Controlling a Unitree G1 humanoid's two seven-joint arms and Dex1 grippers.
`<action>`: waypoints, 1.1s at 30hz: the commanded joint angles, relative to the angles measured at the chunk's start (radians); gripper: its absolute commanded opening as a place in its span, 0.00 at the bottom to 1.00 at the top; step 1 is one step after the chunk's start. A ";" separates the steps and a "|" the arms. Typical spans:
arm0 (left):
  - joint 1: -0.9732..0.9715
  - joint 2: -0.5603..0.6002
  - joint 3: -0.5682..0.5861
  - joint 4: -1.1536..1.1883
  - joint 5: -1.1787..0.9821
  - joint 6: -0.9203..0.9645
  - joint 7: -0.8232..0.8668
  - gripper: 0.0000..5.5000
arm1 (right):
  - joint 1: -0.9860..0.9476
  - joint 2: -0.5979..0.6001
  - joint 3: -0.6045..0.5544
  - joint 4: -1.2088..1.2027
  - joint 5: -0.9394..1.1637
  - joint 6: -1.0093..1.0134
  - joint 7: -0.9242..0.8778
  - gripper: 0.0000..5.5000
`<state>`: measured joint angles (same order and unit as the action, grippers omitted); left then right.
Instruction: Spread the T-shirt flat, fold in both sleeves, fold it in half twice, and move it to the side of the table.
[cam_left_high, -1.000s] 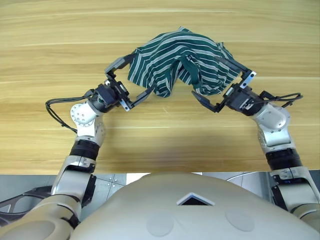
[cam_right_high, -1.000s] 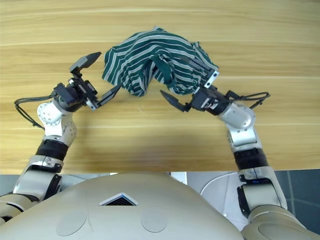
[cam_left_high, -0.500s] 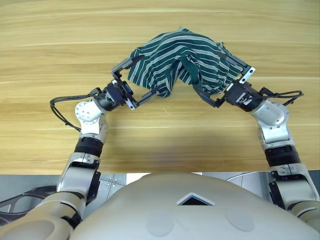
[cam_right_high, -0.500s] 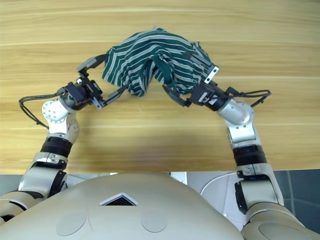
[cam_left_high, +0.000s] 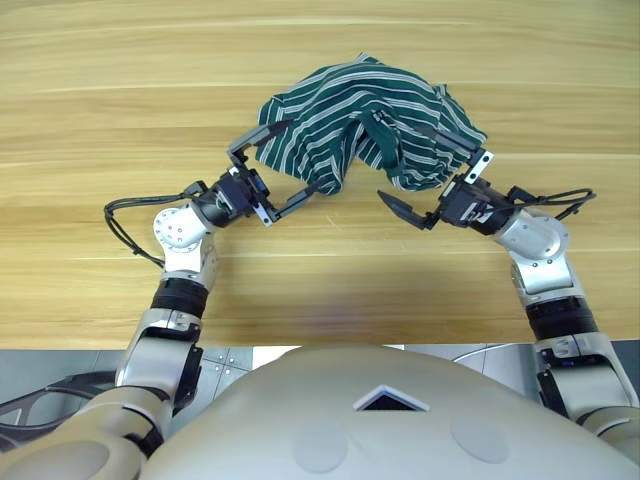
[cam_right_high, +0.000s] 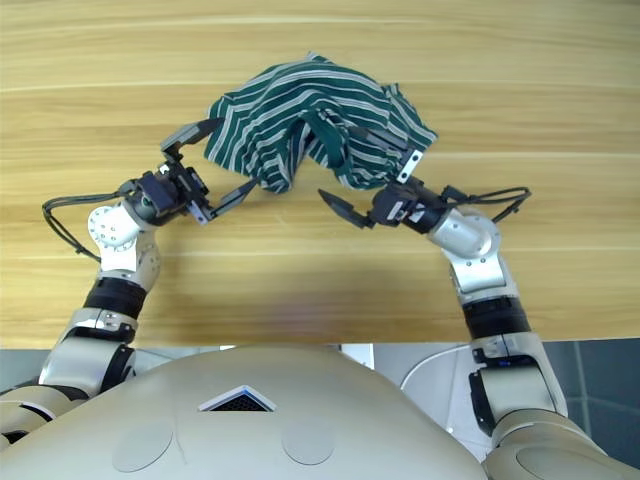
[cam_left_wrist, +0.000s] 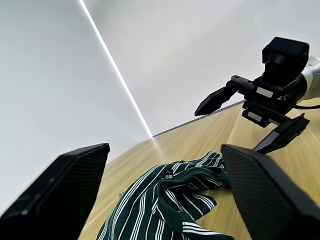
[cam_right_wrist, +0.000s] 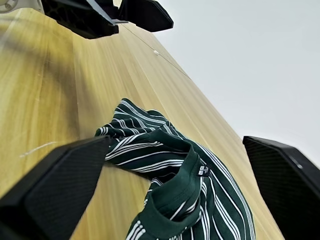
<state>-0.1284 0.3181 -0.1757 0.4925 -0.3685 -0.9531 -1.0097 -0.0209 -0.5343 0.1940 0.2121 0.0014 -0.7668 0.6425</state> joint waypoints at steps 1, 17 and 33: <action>-0.067 0.012 0.052 0.086 0.130 -0.028 0.094 0.75 | -0.087 0.003 -0.074 0.080 -0.104 0.082 -0.126 0.89; -0.368 0.128 -0.127 0.421 0.981 0.010 0.716 0.75 | -0.207 0.027 0.008 0.284 -0.434 0.155 -0.377 0.89; -0.614 0.298 -0.515 0.574 1.308 0.055 0.764 0.75 | -0.155 -0.069 0.040 0.221 -0.458 0.149 -0.352 0.89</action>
<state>-0.7914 0.5511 -0.6371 1.0253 0.8741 -0.9123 -0.2056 -0.2035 -0.5630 0.2466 0.4628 -0.4843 -0.6182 0.2630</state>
